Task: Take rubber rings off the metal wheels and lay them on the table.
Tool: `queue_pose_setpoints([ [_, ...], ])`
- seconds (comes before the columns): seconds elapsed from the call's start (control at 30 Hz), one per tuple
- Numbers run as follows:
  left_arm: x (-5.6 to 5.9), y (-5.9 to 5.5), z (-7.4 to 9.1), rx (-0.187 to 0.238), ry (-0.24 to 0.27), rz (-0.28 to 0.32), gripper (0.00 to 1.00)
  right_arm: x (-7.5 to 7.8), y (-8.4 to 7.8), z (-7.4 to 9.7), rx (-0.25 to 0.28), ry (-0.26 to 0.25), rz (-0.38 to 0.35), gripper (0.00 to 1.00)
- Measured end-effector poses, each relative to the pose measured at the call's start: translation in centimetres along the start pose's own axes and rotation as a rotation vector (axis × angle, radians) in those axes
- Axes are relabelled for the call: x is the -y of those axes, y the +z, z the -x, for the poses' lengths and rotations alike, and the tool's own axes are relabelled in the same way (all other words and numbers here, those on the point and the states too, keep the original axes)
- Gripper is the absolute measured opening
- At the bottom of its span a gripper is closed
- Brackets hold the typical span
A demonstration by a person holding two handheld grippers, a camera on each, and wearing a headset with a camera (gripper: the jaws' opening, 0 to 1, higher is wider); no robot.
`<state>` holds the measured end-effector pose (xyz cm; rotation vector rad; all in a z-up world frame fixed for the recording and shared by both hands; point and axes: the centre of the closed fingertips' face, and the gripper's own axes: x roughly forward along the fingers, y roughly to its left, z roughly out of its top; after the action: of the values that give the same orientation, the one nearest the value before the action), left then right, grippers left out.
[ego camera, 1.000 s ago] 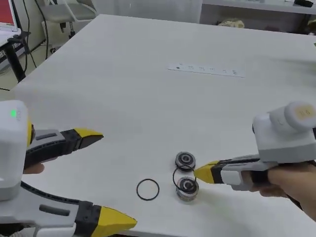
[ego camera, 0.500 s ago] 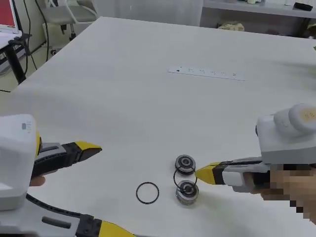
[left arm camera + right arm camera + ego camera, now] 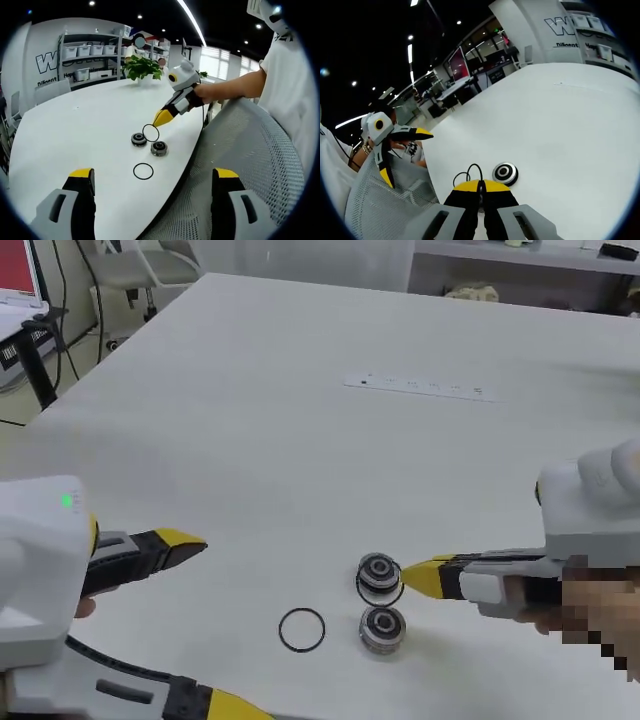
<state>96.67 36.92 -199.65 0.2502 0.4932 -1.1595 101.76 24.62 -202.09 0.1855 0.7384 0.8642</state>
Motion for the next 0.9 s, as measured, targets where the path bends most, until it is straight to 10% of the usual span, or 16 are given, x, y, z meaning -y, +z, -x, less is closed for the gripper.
queue_pose_setpoints([
  [0.9, -0.2, -0.1, 0.1, 0.002, 0.012, 0.013, 0.93, -3.6, 1.3, -0.6, 0.045, 0.076, 0.035, 0.00],
])
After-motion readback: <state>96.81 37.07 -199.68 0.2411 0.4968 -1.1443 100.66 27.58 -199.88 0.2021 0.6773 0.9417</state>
